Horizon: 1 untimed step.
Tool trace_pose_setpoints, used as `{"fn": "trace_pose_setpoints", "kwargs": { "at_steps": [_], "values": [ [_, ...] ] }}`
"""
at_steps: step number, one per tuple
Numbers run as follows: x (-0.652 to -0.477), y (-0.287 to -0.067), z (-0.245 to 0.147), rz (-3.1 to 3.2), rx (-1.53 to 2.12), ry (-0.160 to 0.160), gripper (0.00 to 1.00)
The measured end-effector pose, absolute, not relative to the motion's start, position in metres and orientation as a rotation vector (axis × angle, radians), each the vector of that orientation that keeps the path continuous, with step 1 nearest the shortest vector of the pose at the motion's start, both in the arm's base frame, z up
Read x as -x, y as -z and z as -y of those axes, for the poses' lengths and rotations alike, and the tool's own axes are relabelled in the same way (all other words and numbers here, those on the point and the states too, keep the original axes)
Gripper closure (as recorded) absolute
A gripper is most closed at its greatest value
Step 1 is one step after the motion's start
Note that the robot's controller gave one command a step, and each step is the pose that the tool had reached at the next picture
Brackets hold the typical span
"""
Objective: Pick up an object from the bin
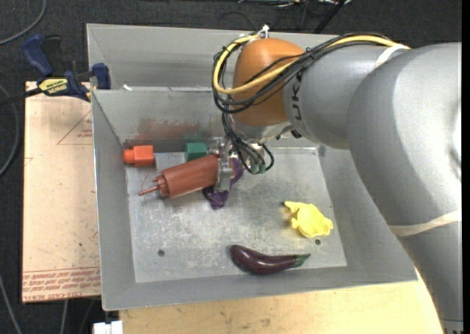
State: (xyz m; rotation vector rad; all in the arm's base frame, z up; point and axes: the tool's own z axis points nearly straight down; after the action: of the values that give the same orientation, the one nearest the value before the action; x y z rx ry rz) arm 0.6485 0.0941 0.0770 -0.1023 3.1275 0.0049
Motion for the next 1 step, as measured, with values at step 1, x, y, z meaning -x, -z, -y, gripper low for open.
{"fn": "trace_pose_setpoints", "kwargs": {
  "at_steps": [1],
  "values": [
    [-0.6485, -0.077, -0.0941, -3.128, 0.103, -0.004, 1.0]
  ]
}}
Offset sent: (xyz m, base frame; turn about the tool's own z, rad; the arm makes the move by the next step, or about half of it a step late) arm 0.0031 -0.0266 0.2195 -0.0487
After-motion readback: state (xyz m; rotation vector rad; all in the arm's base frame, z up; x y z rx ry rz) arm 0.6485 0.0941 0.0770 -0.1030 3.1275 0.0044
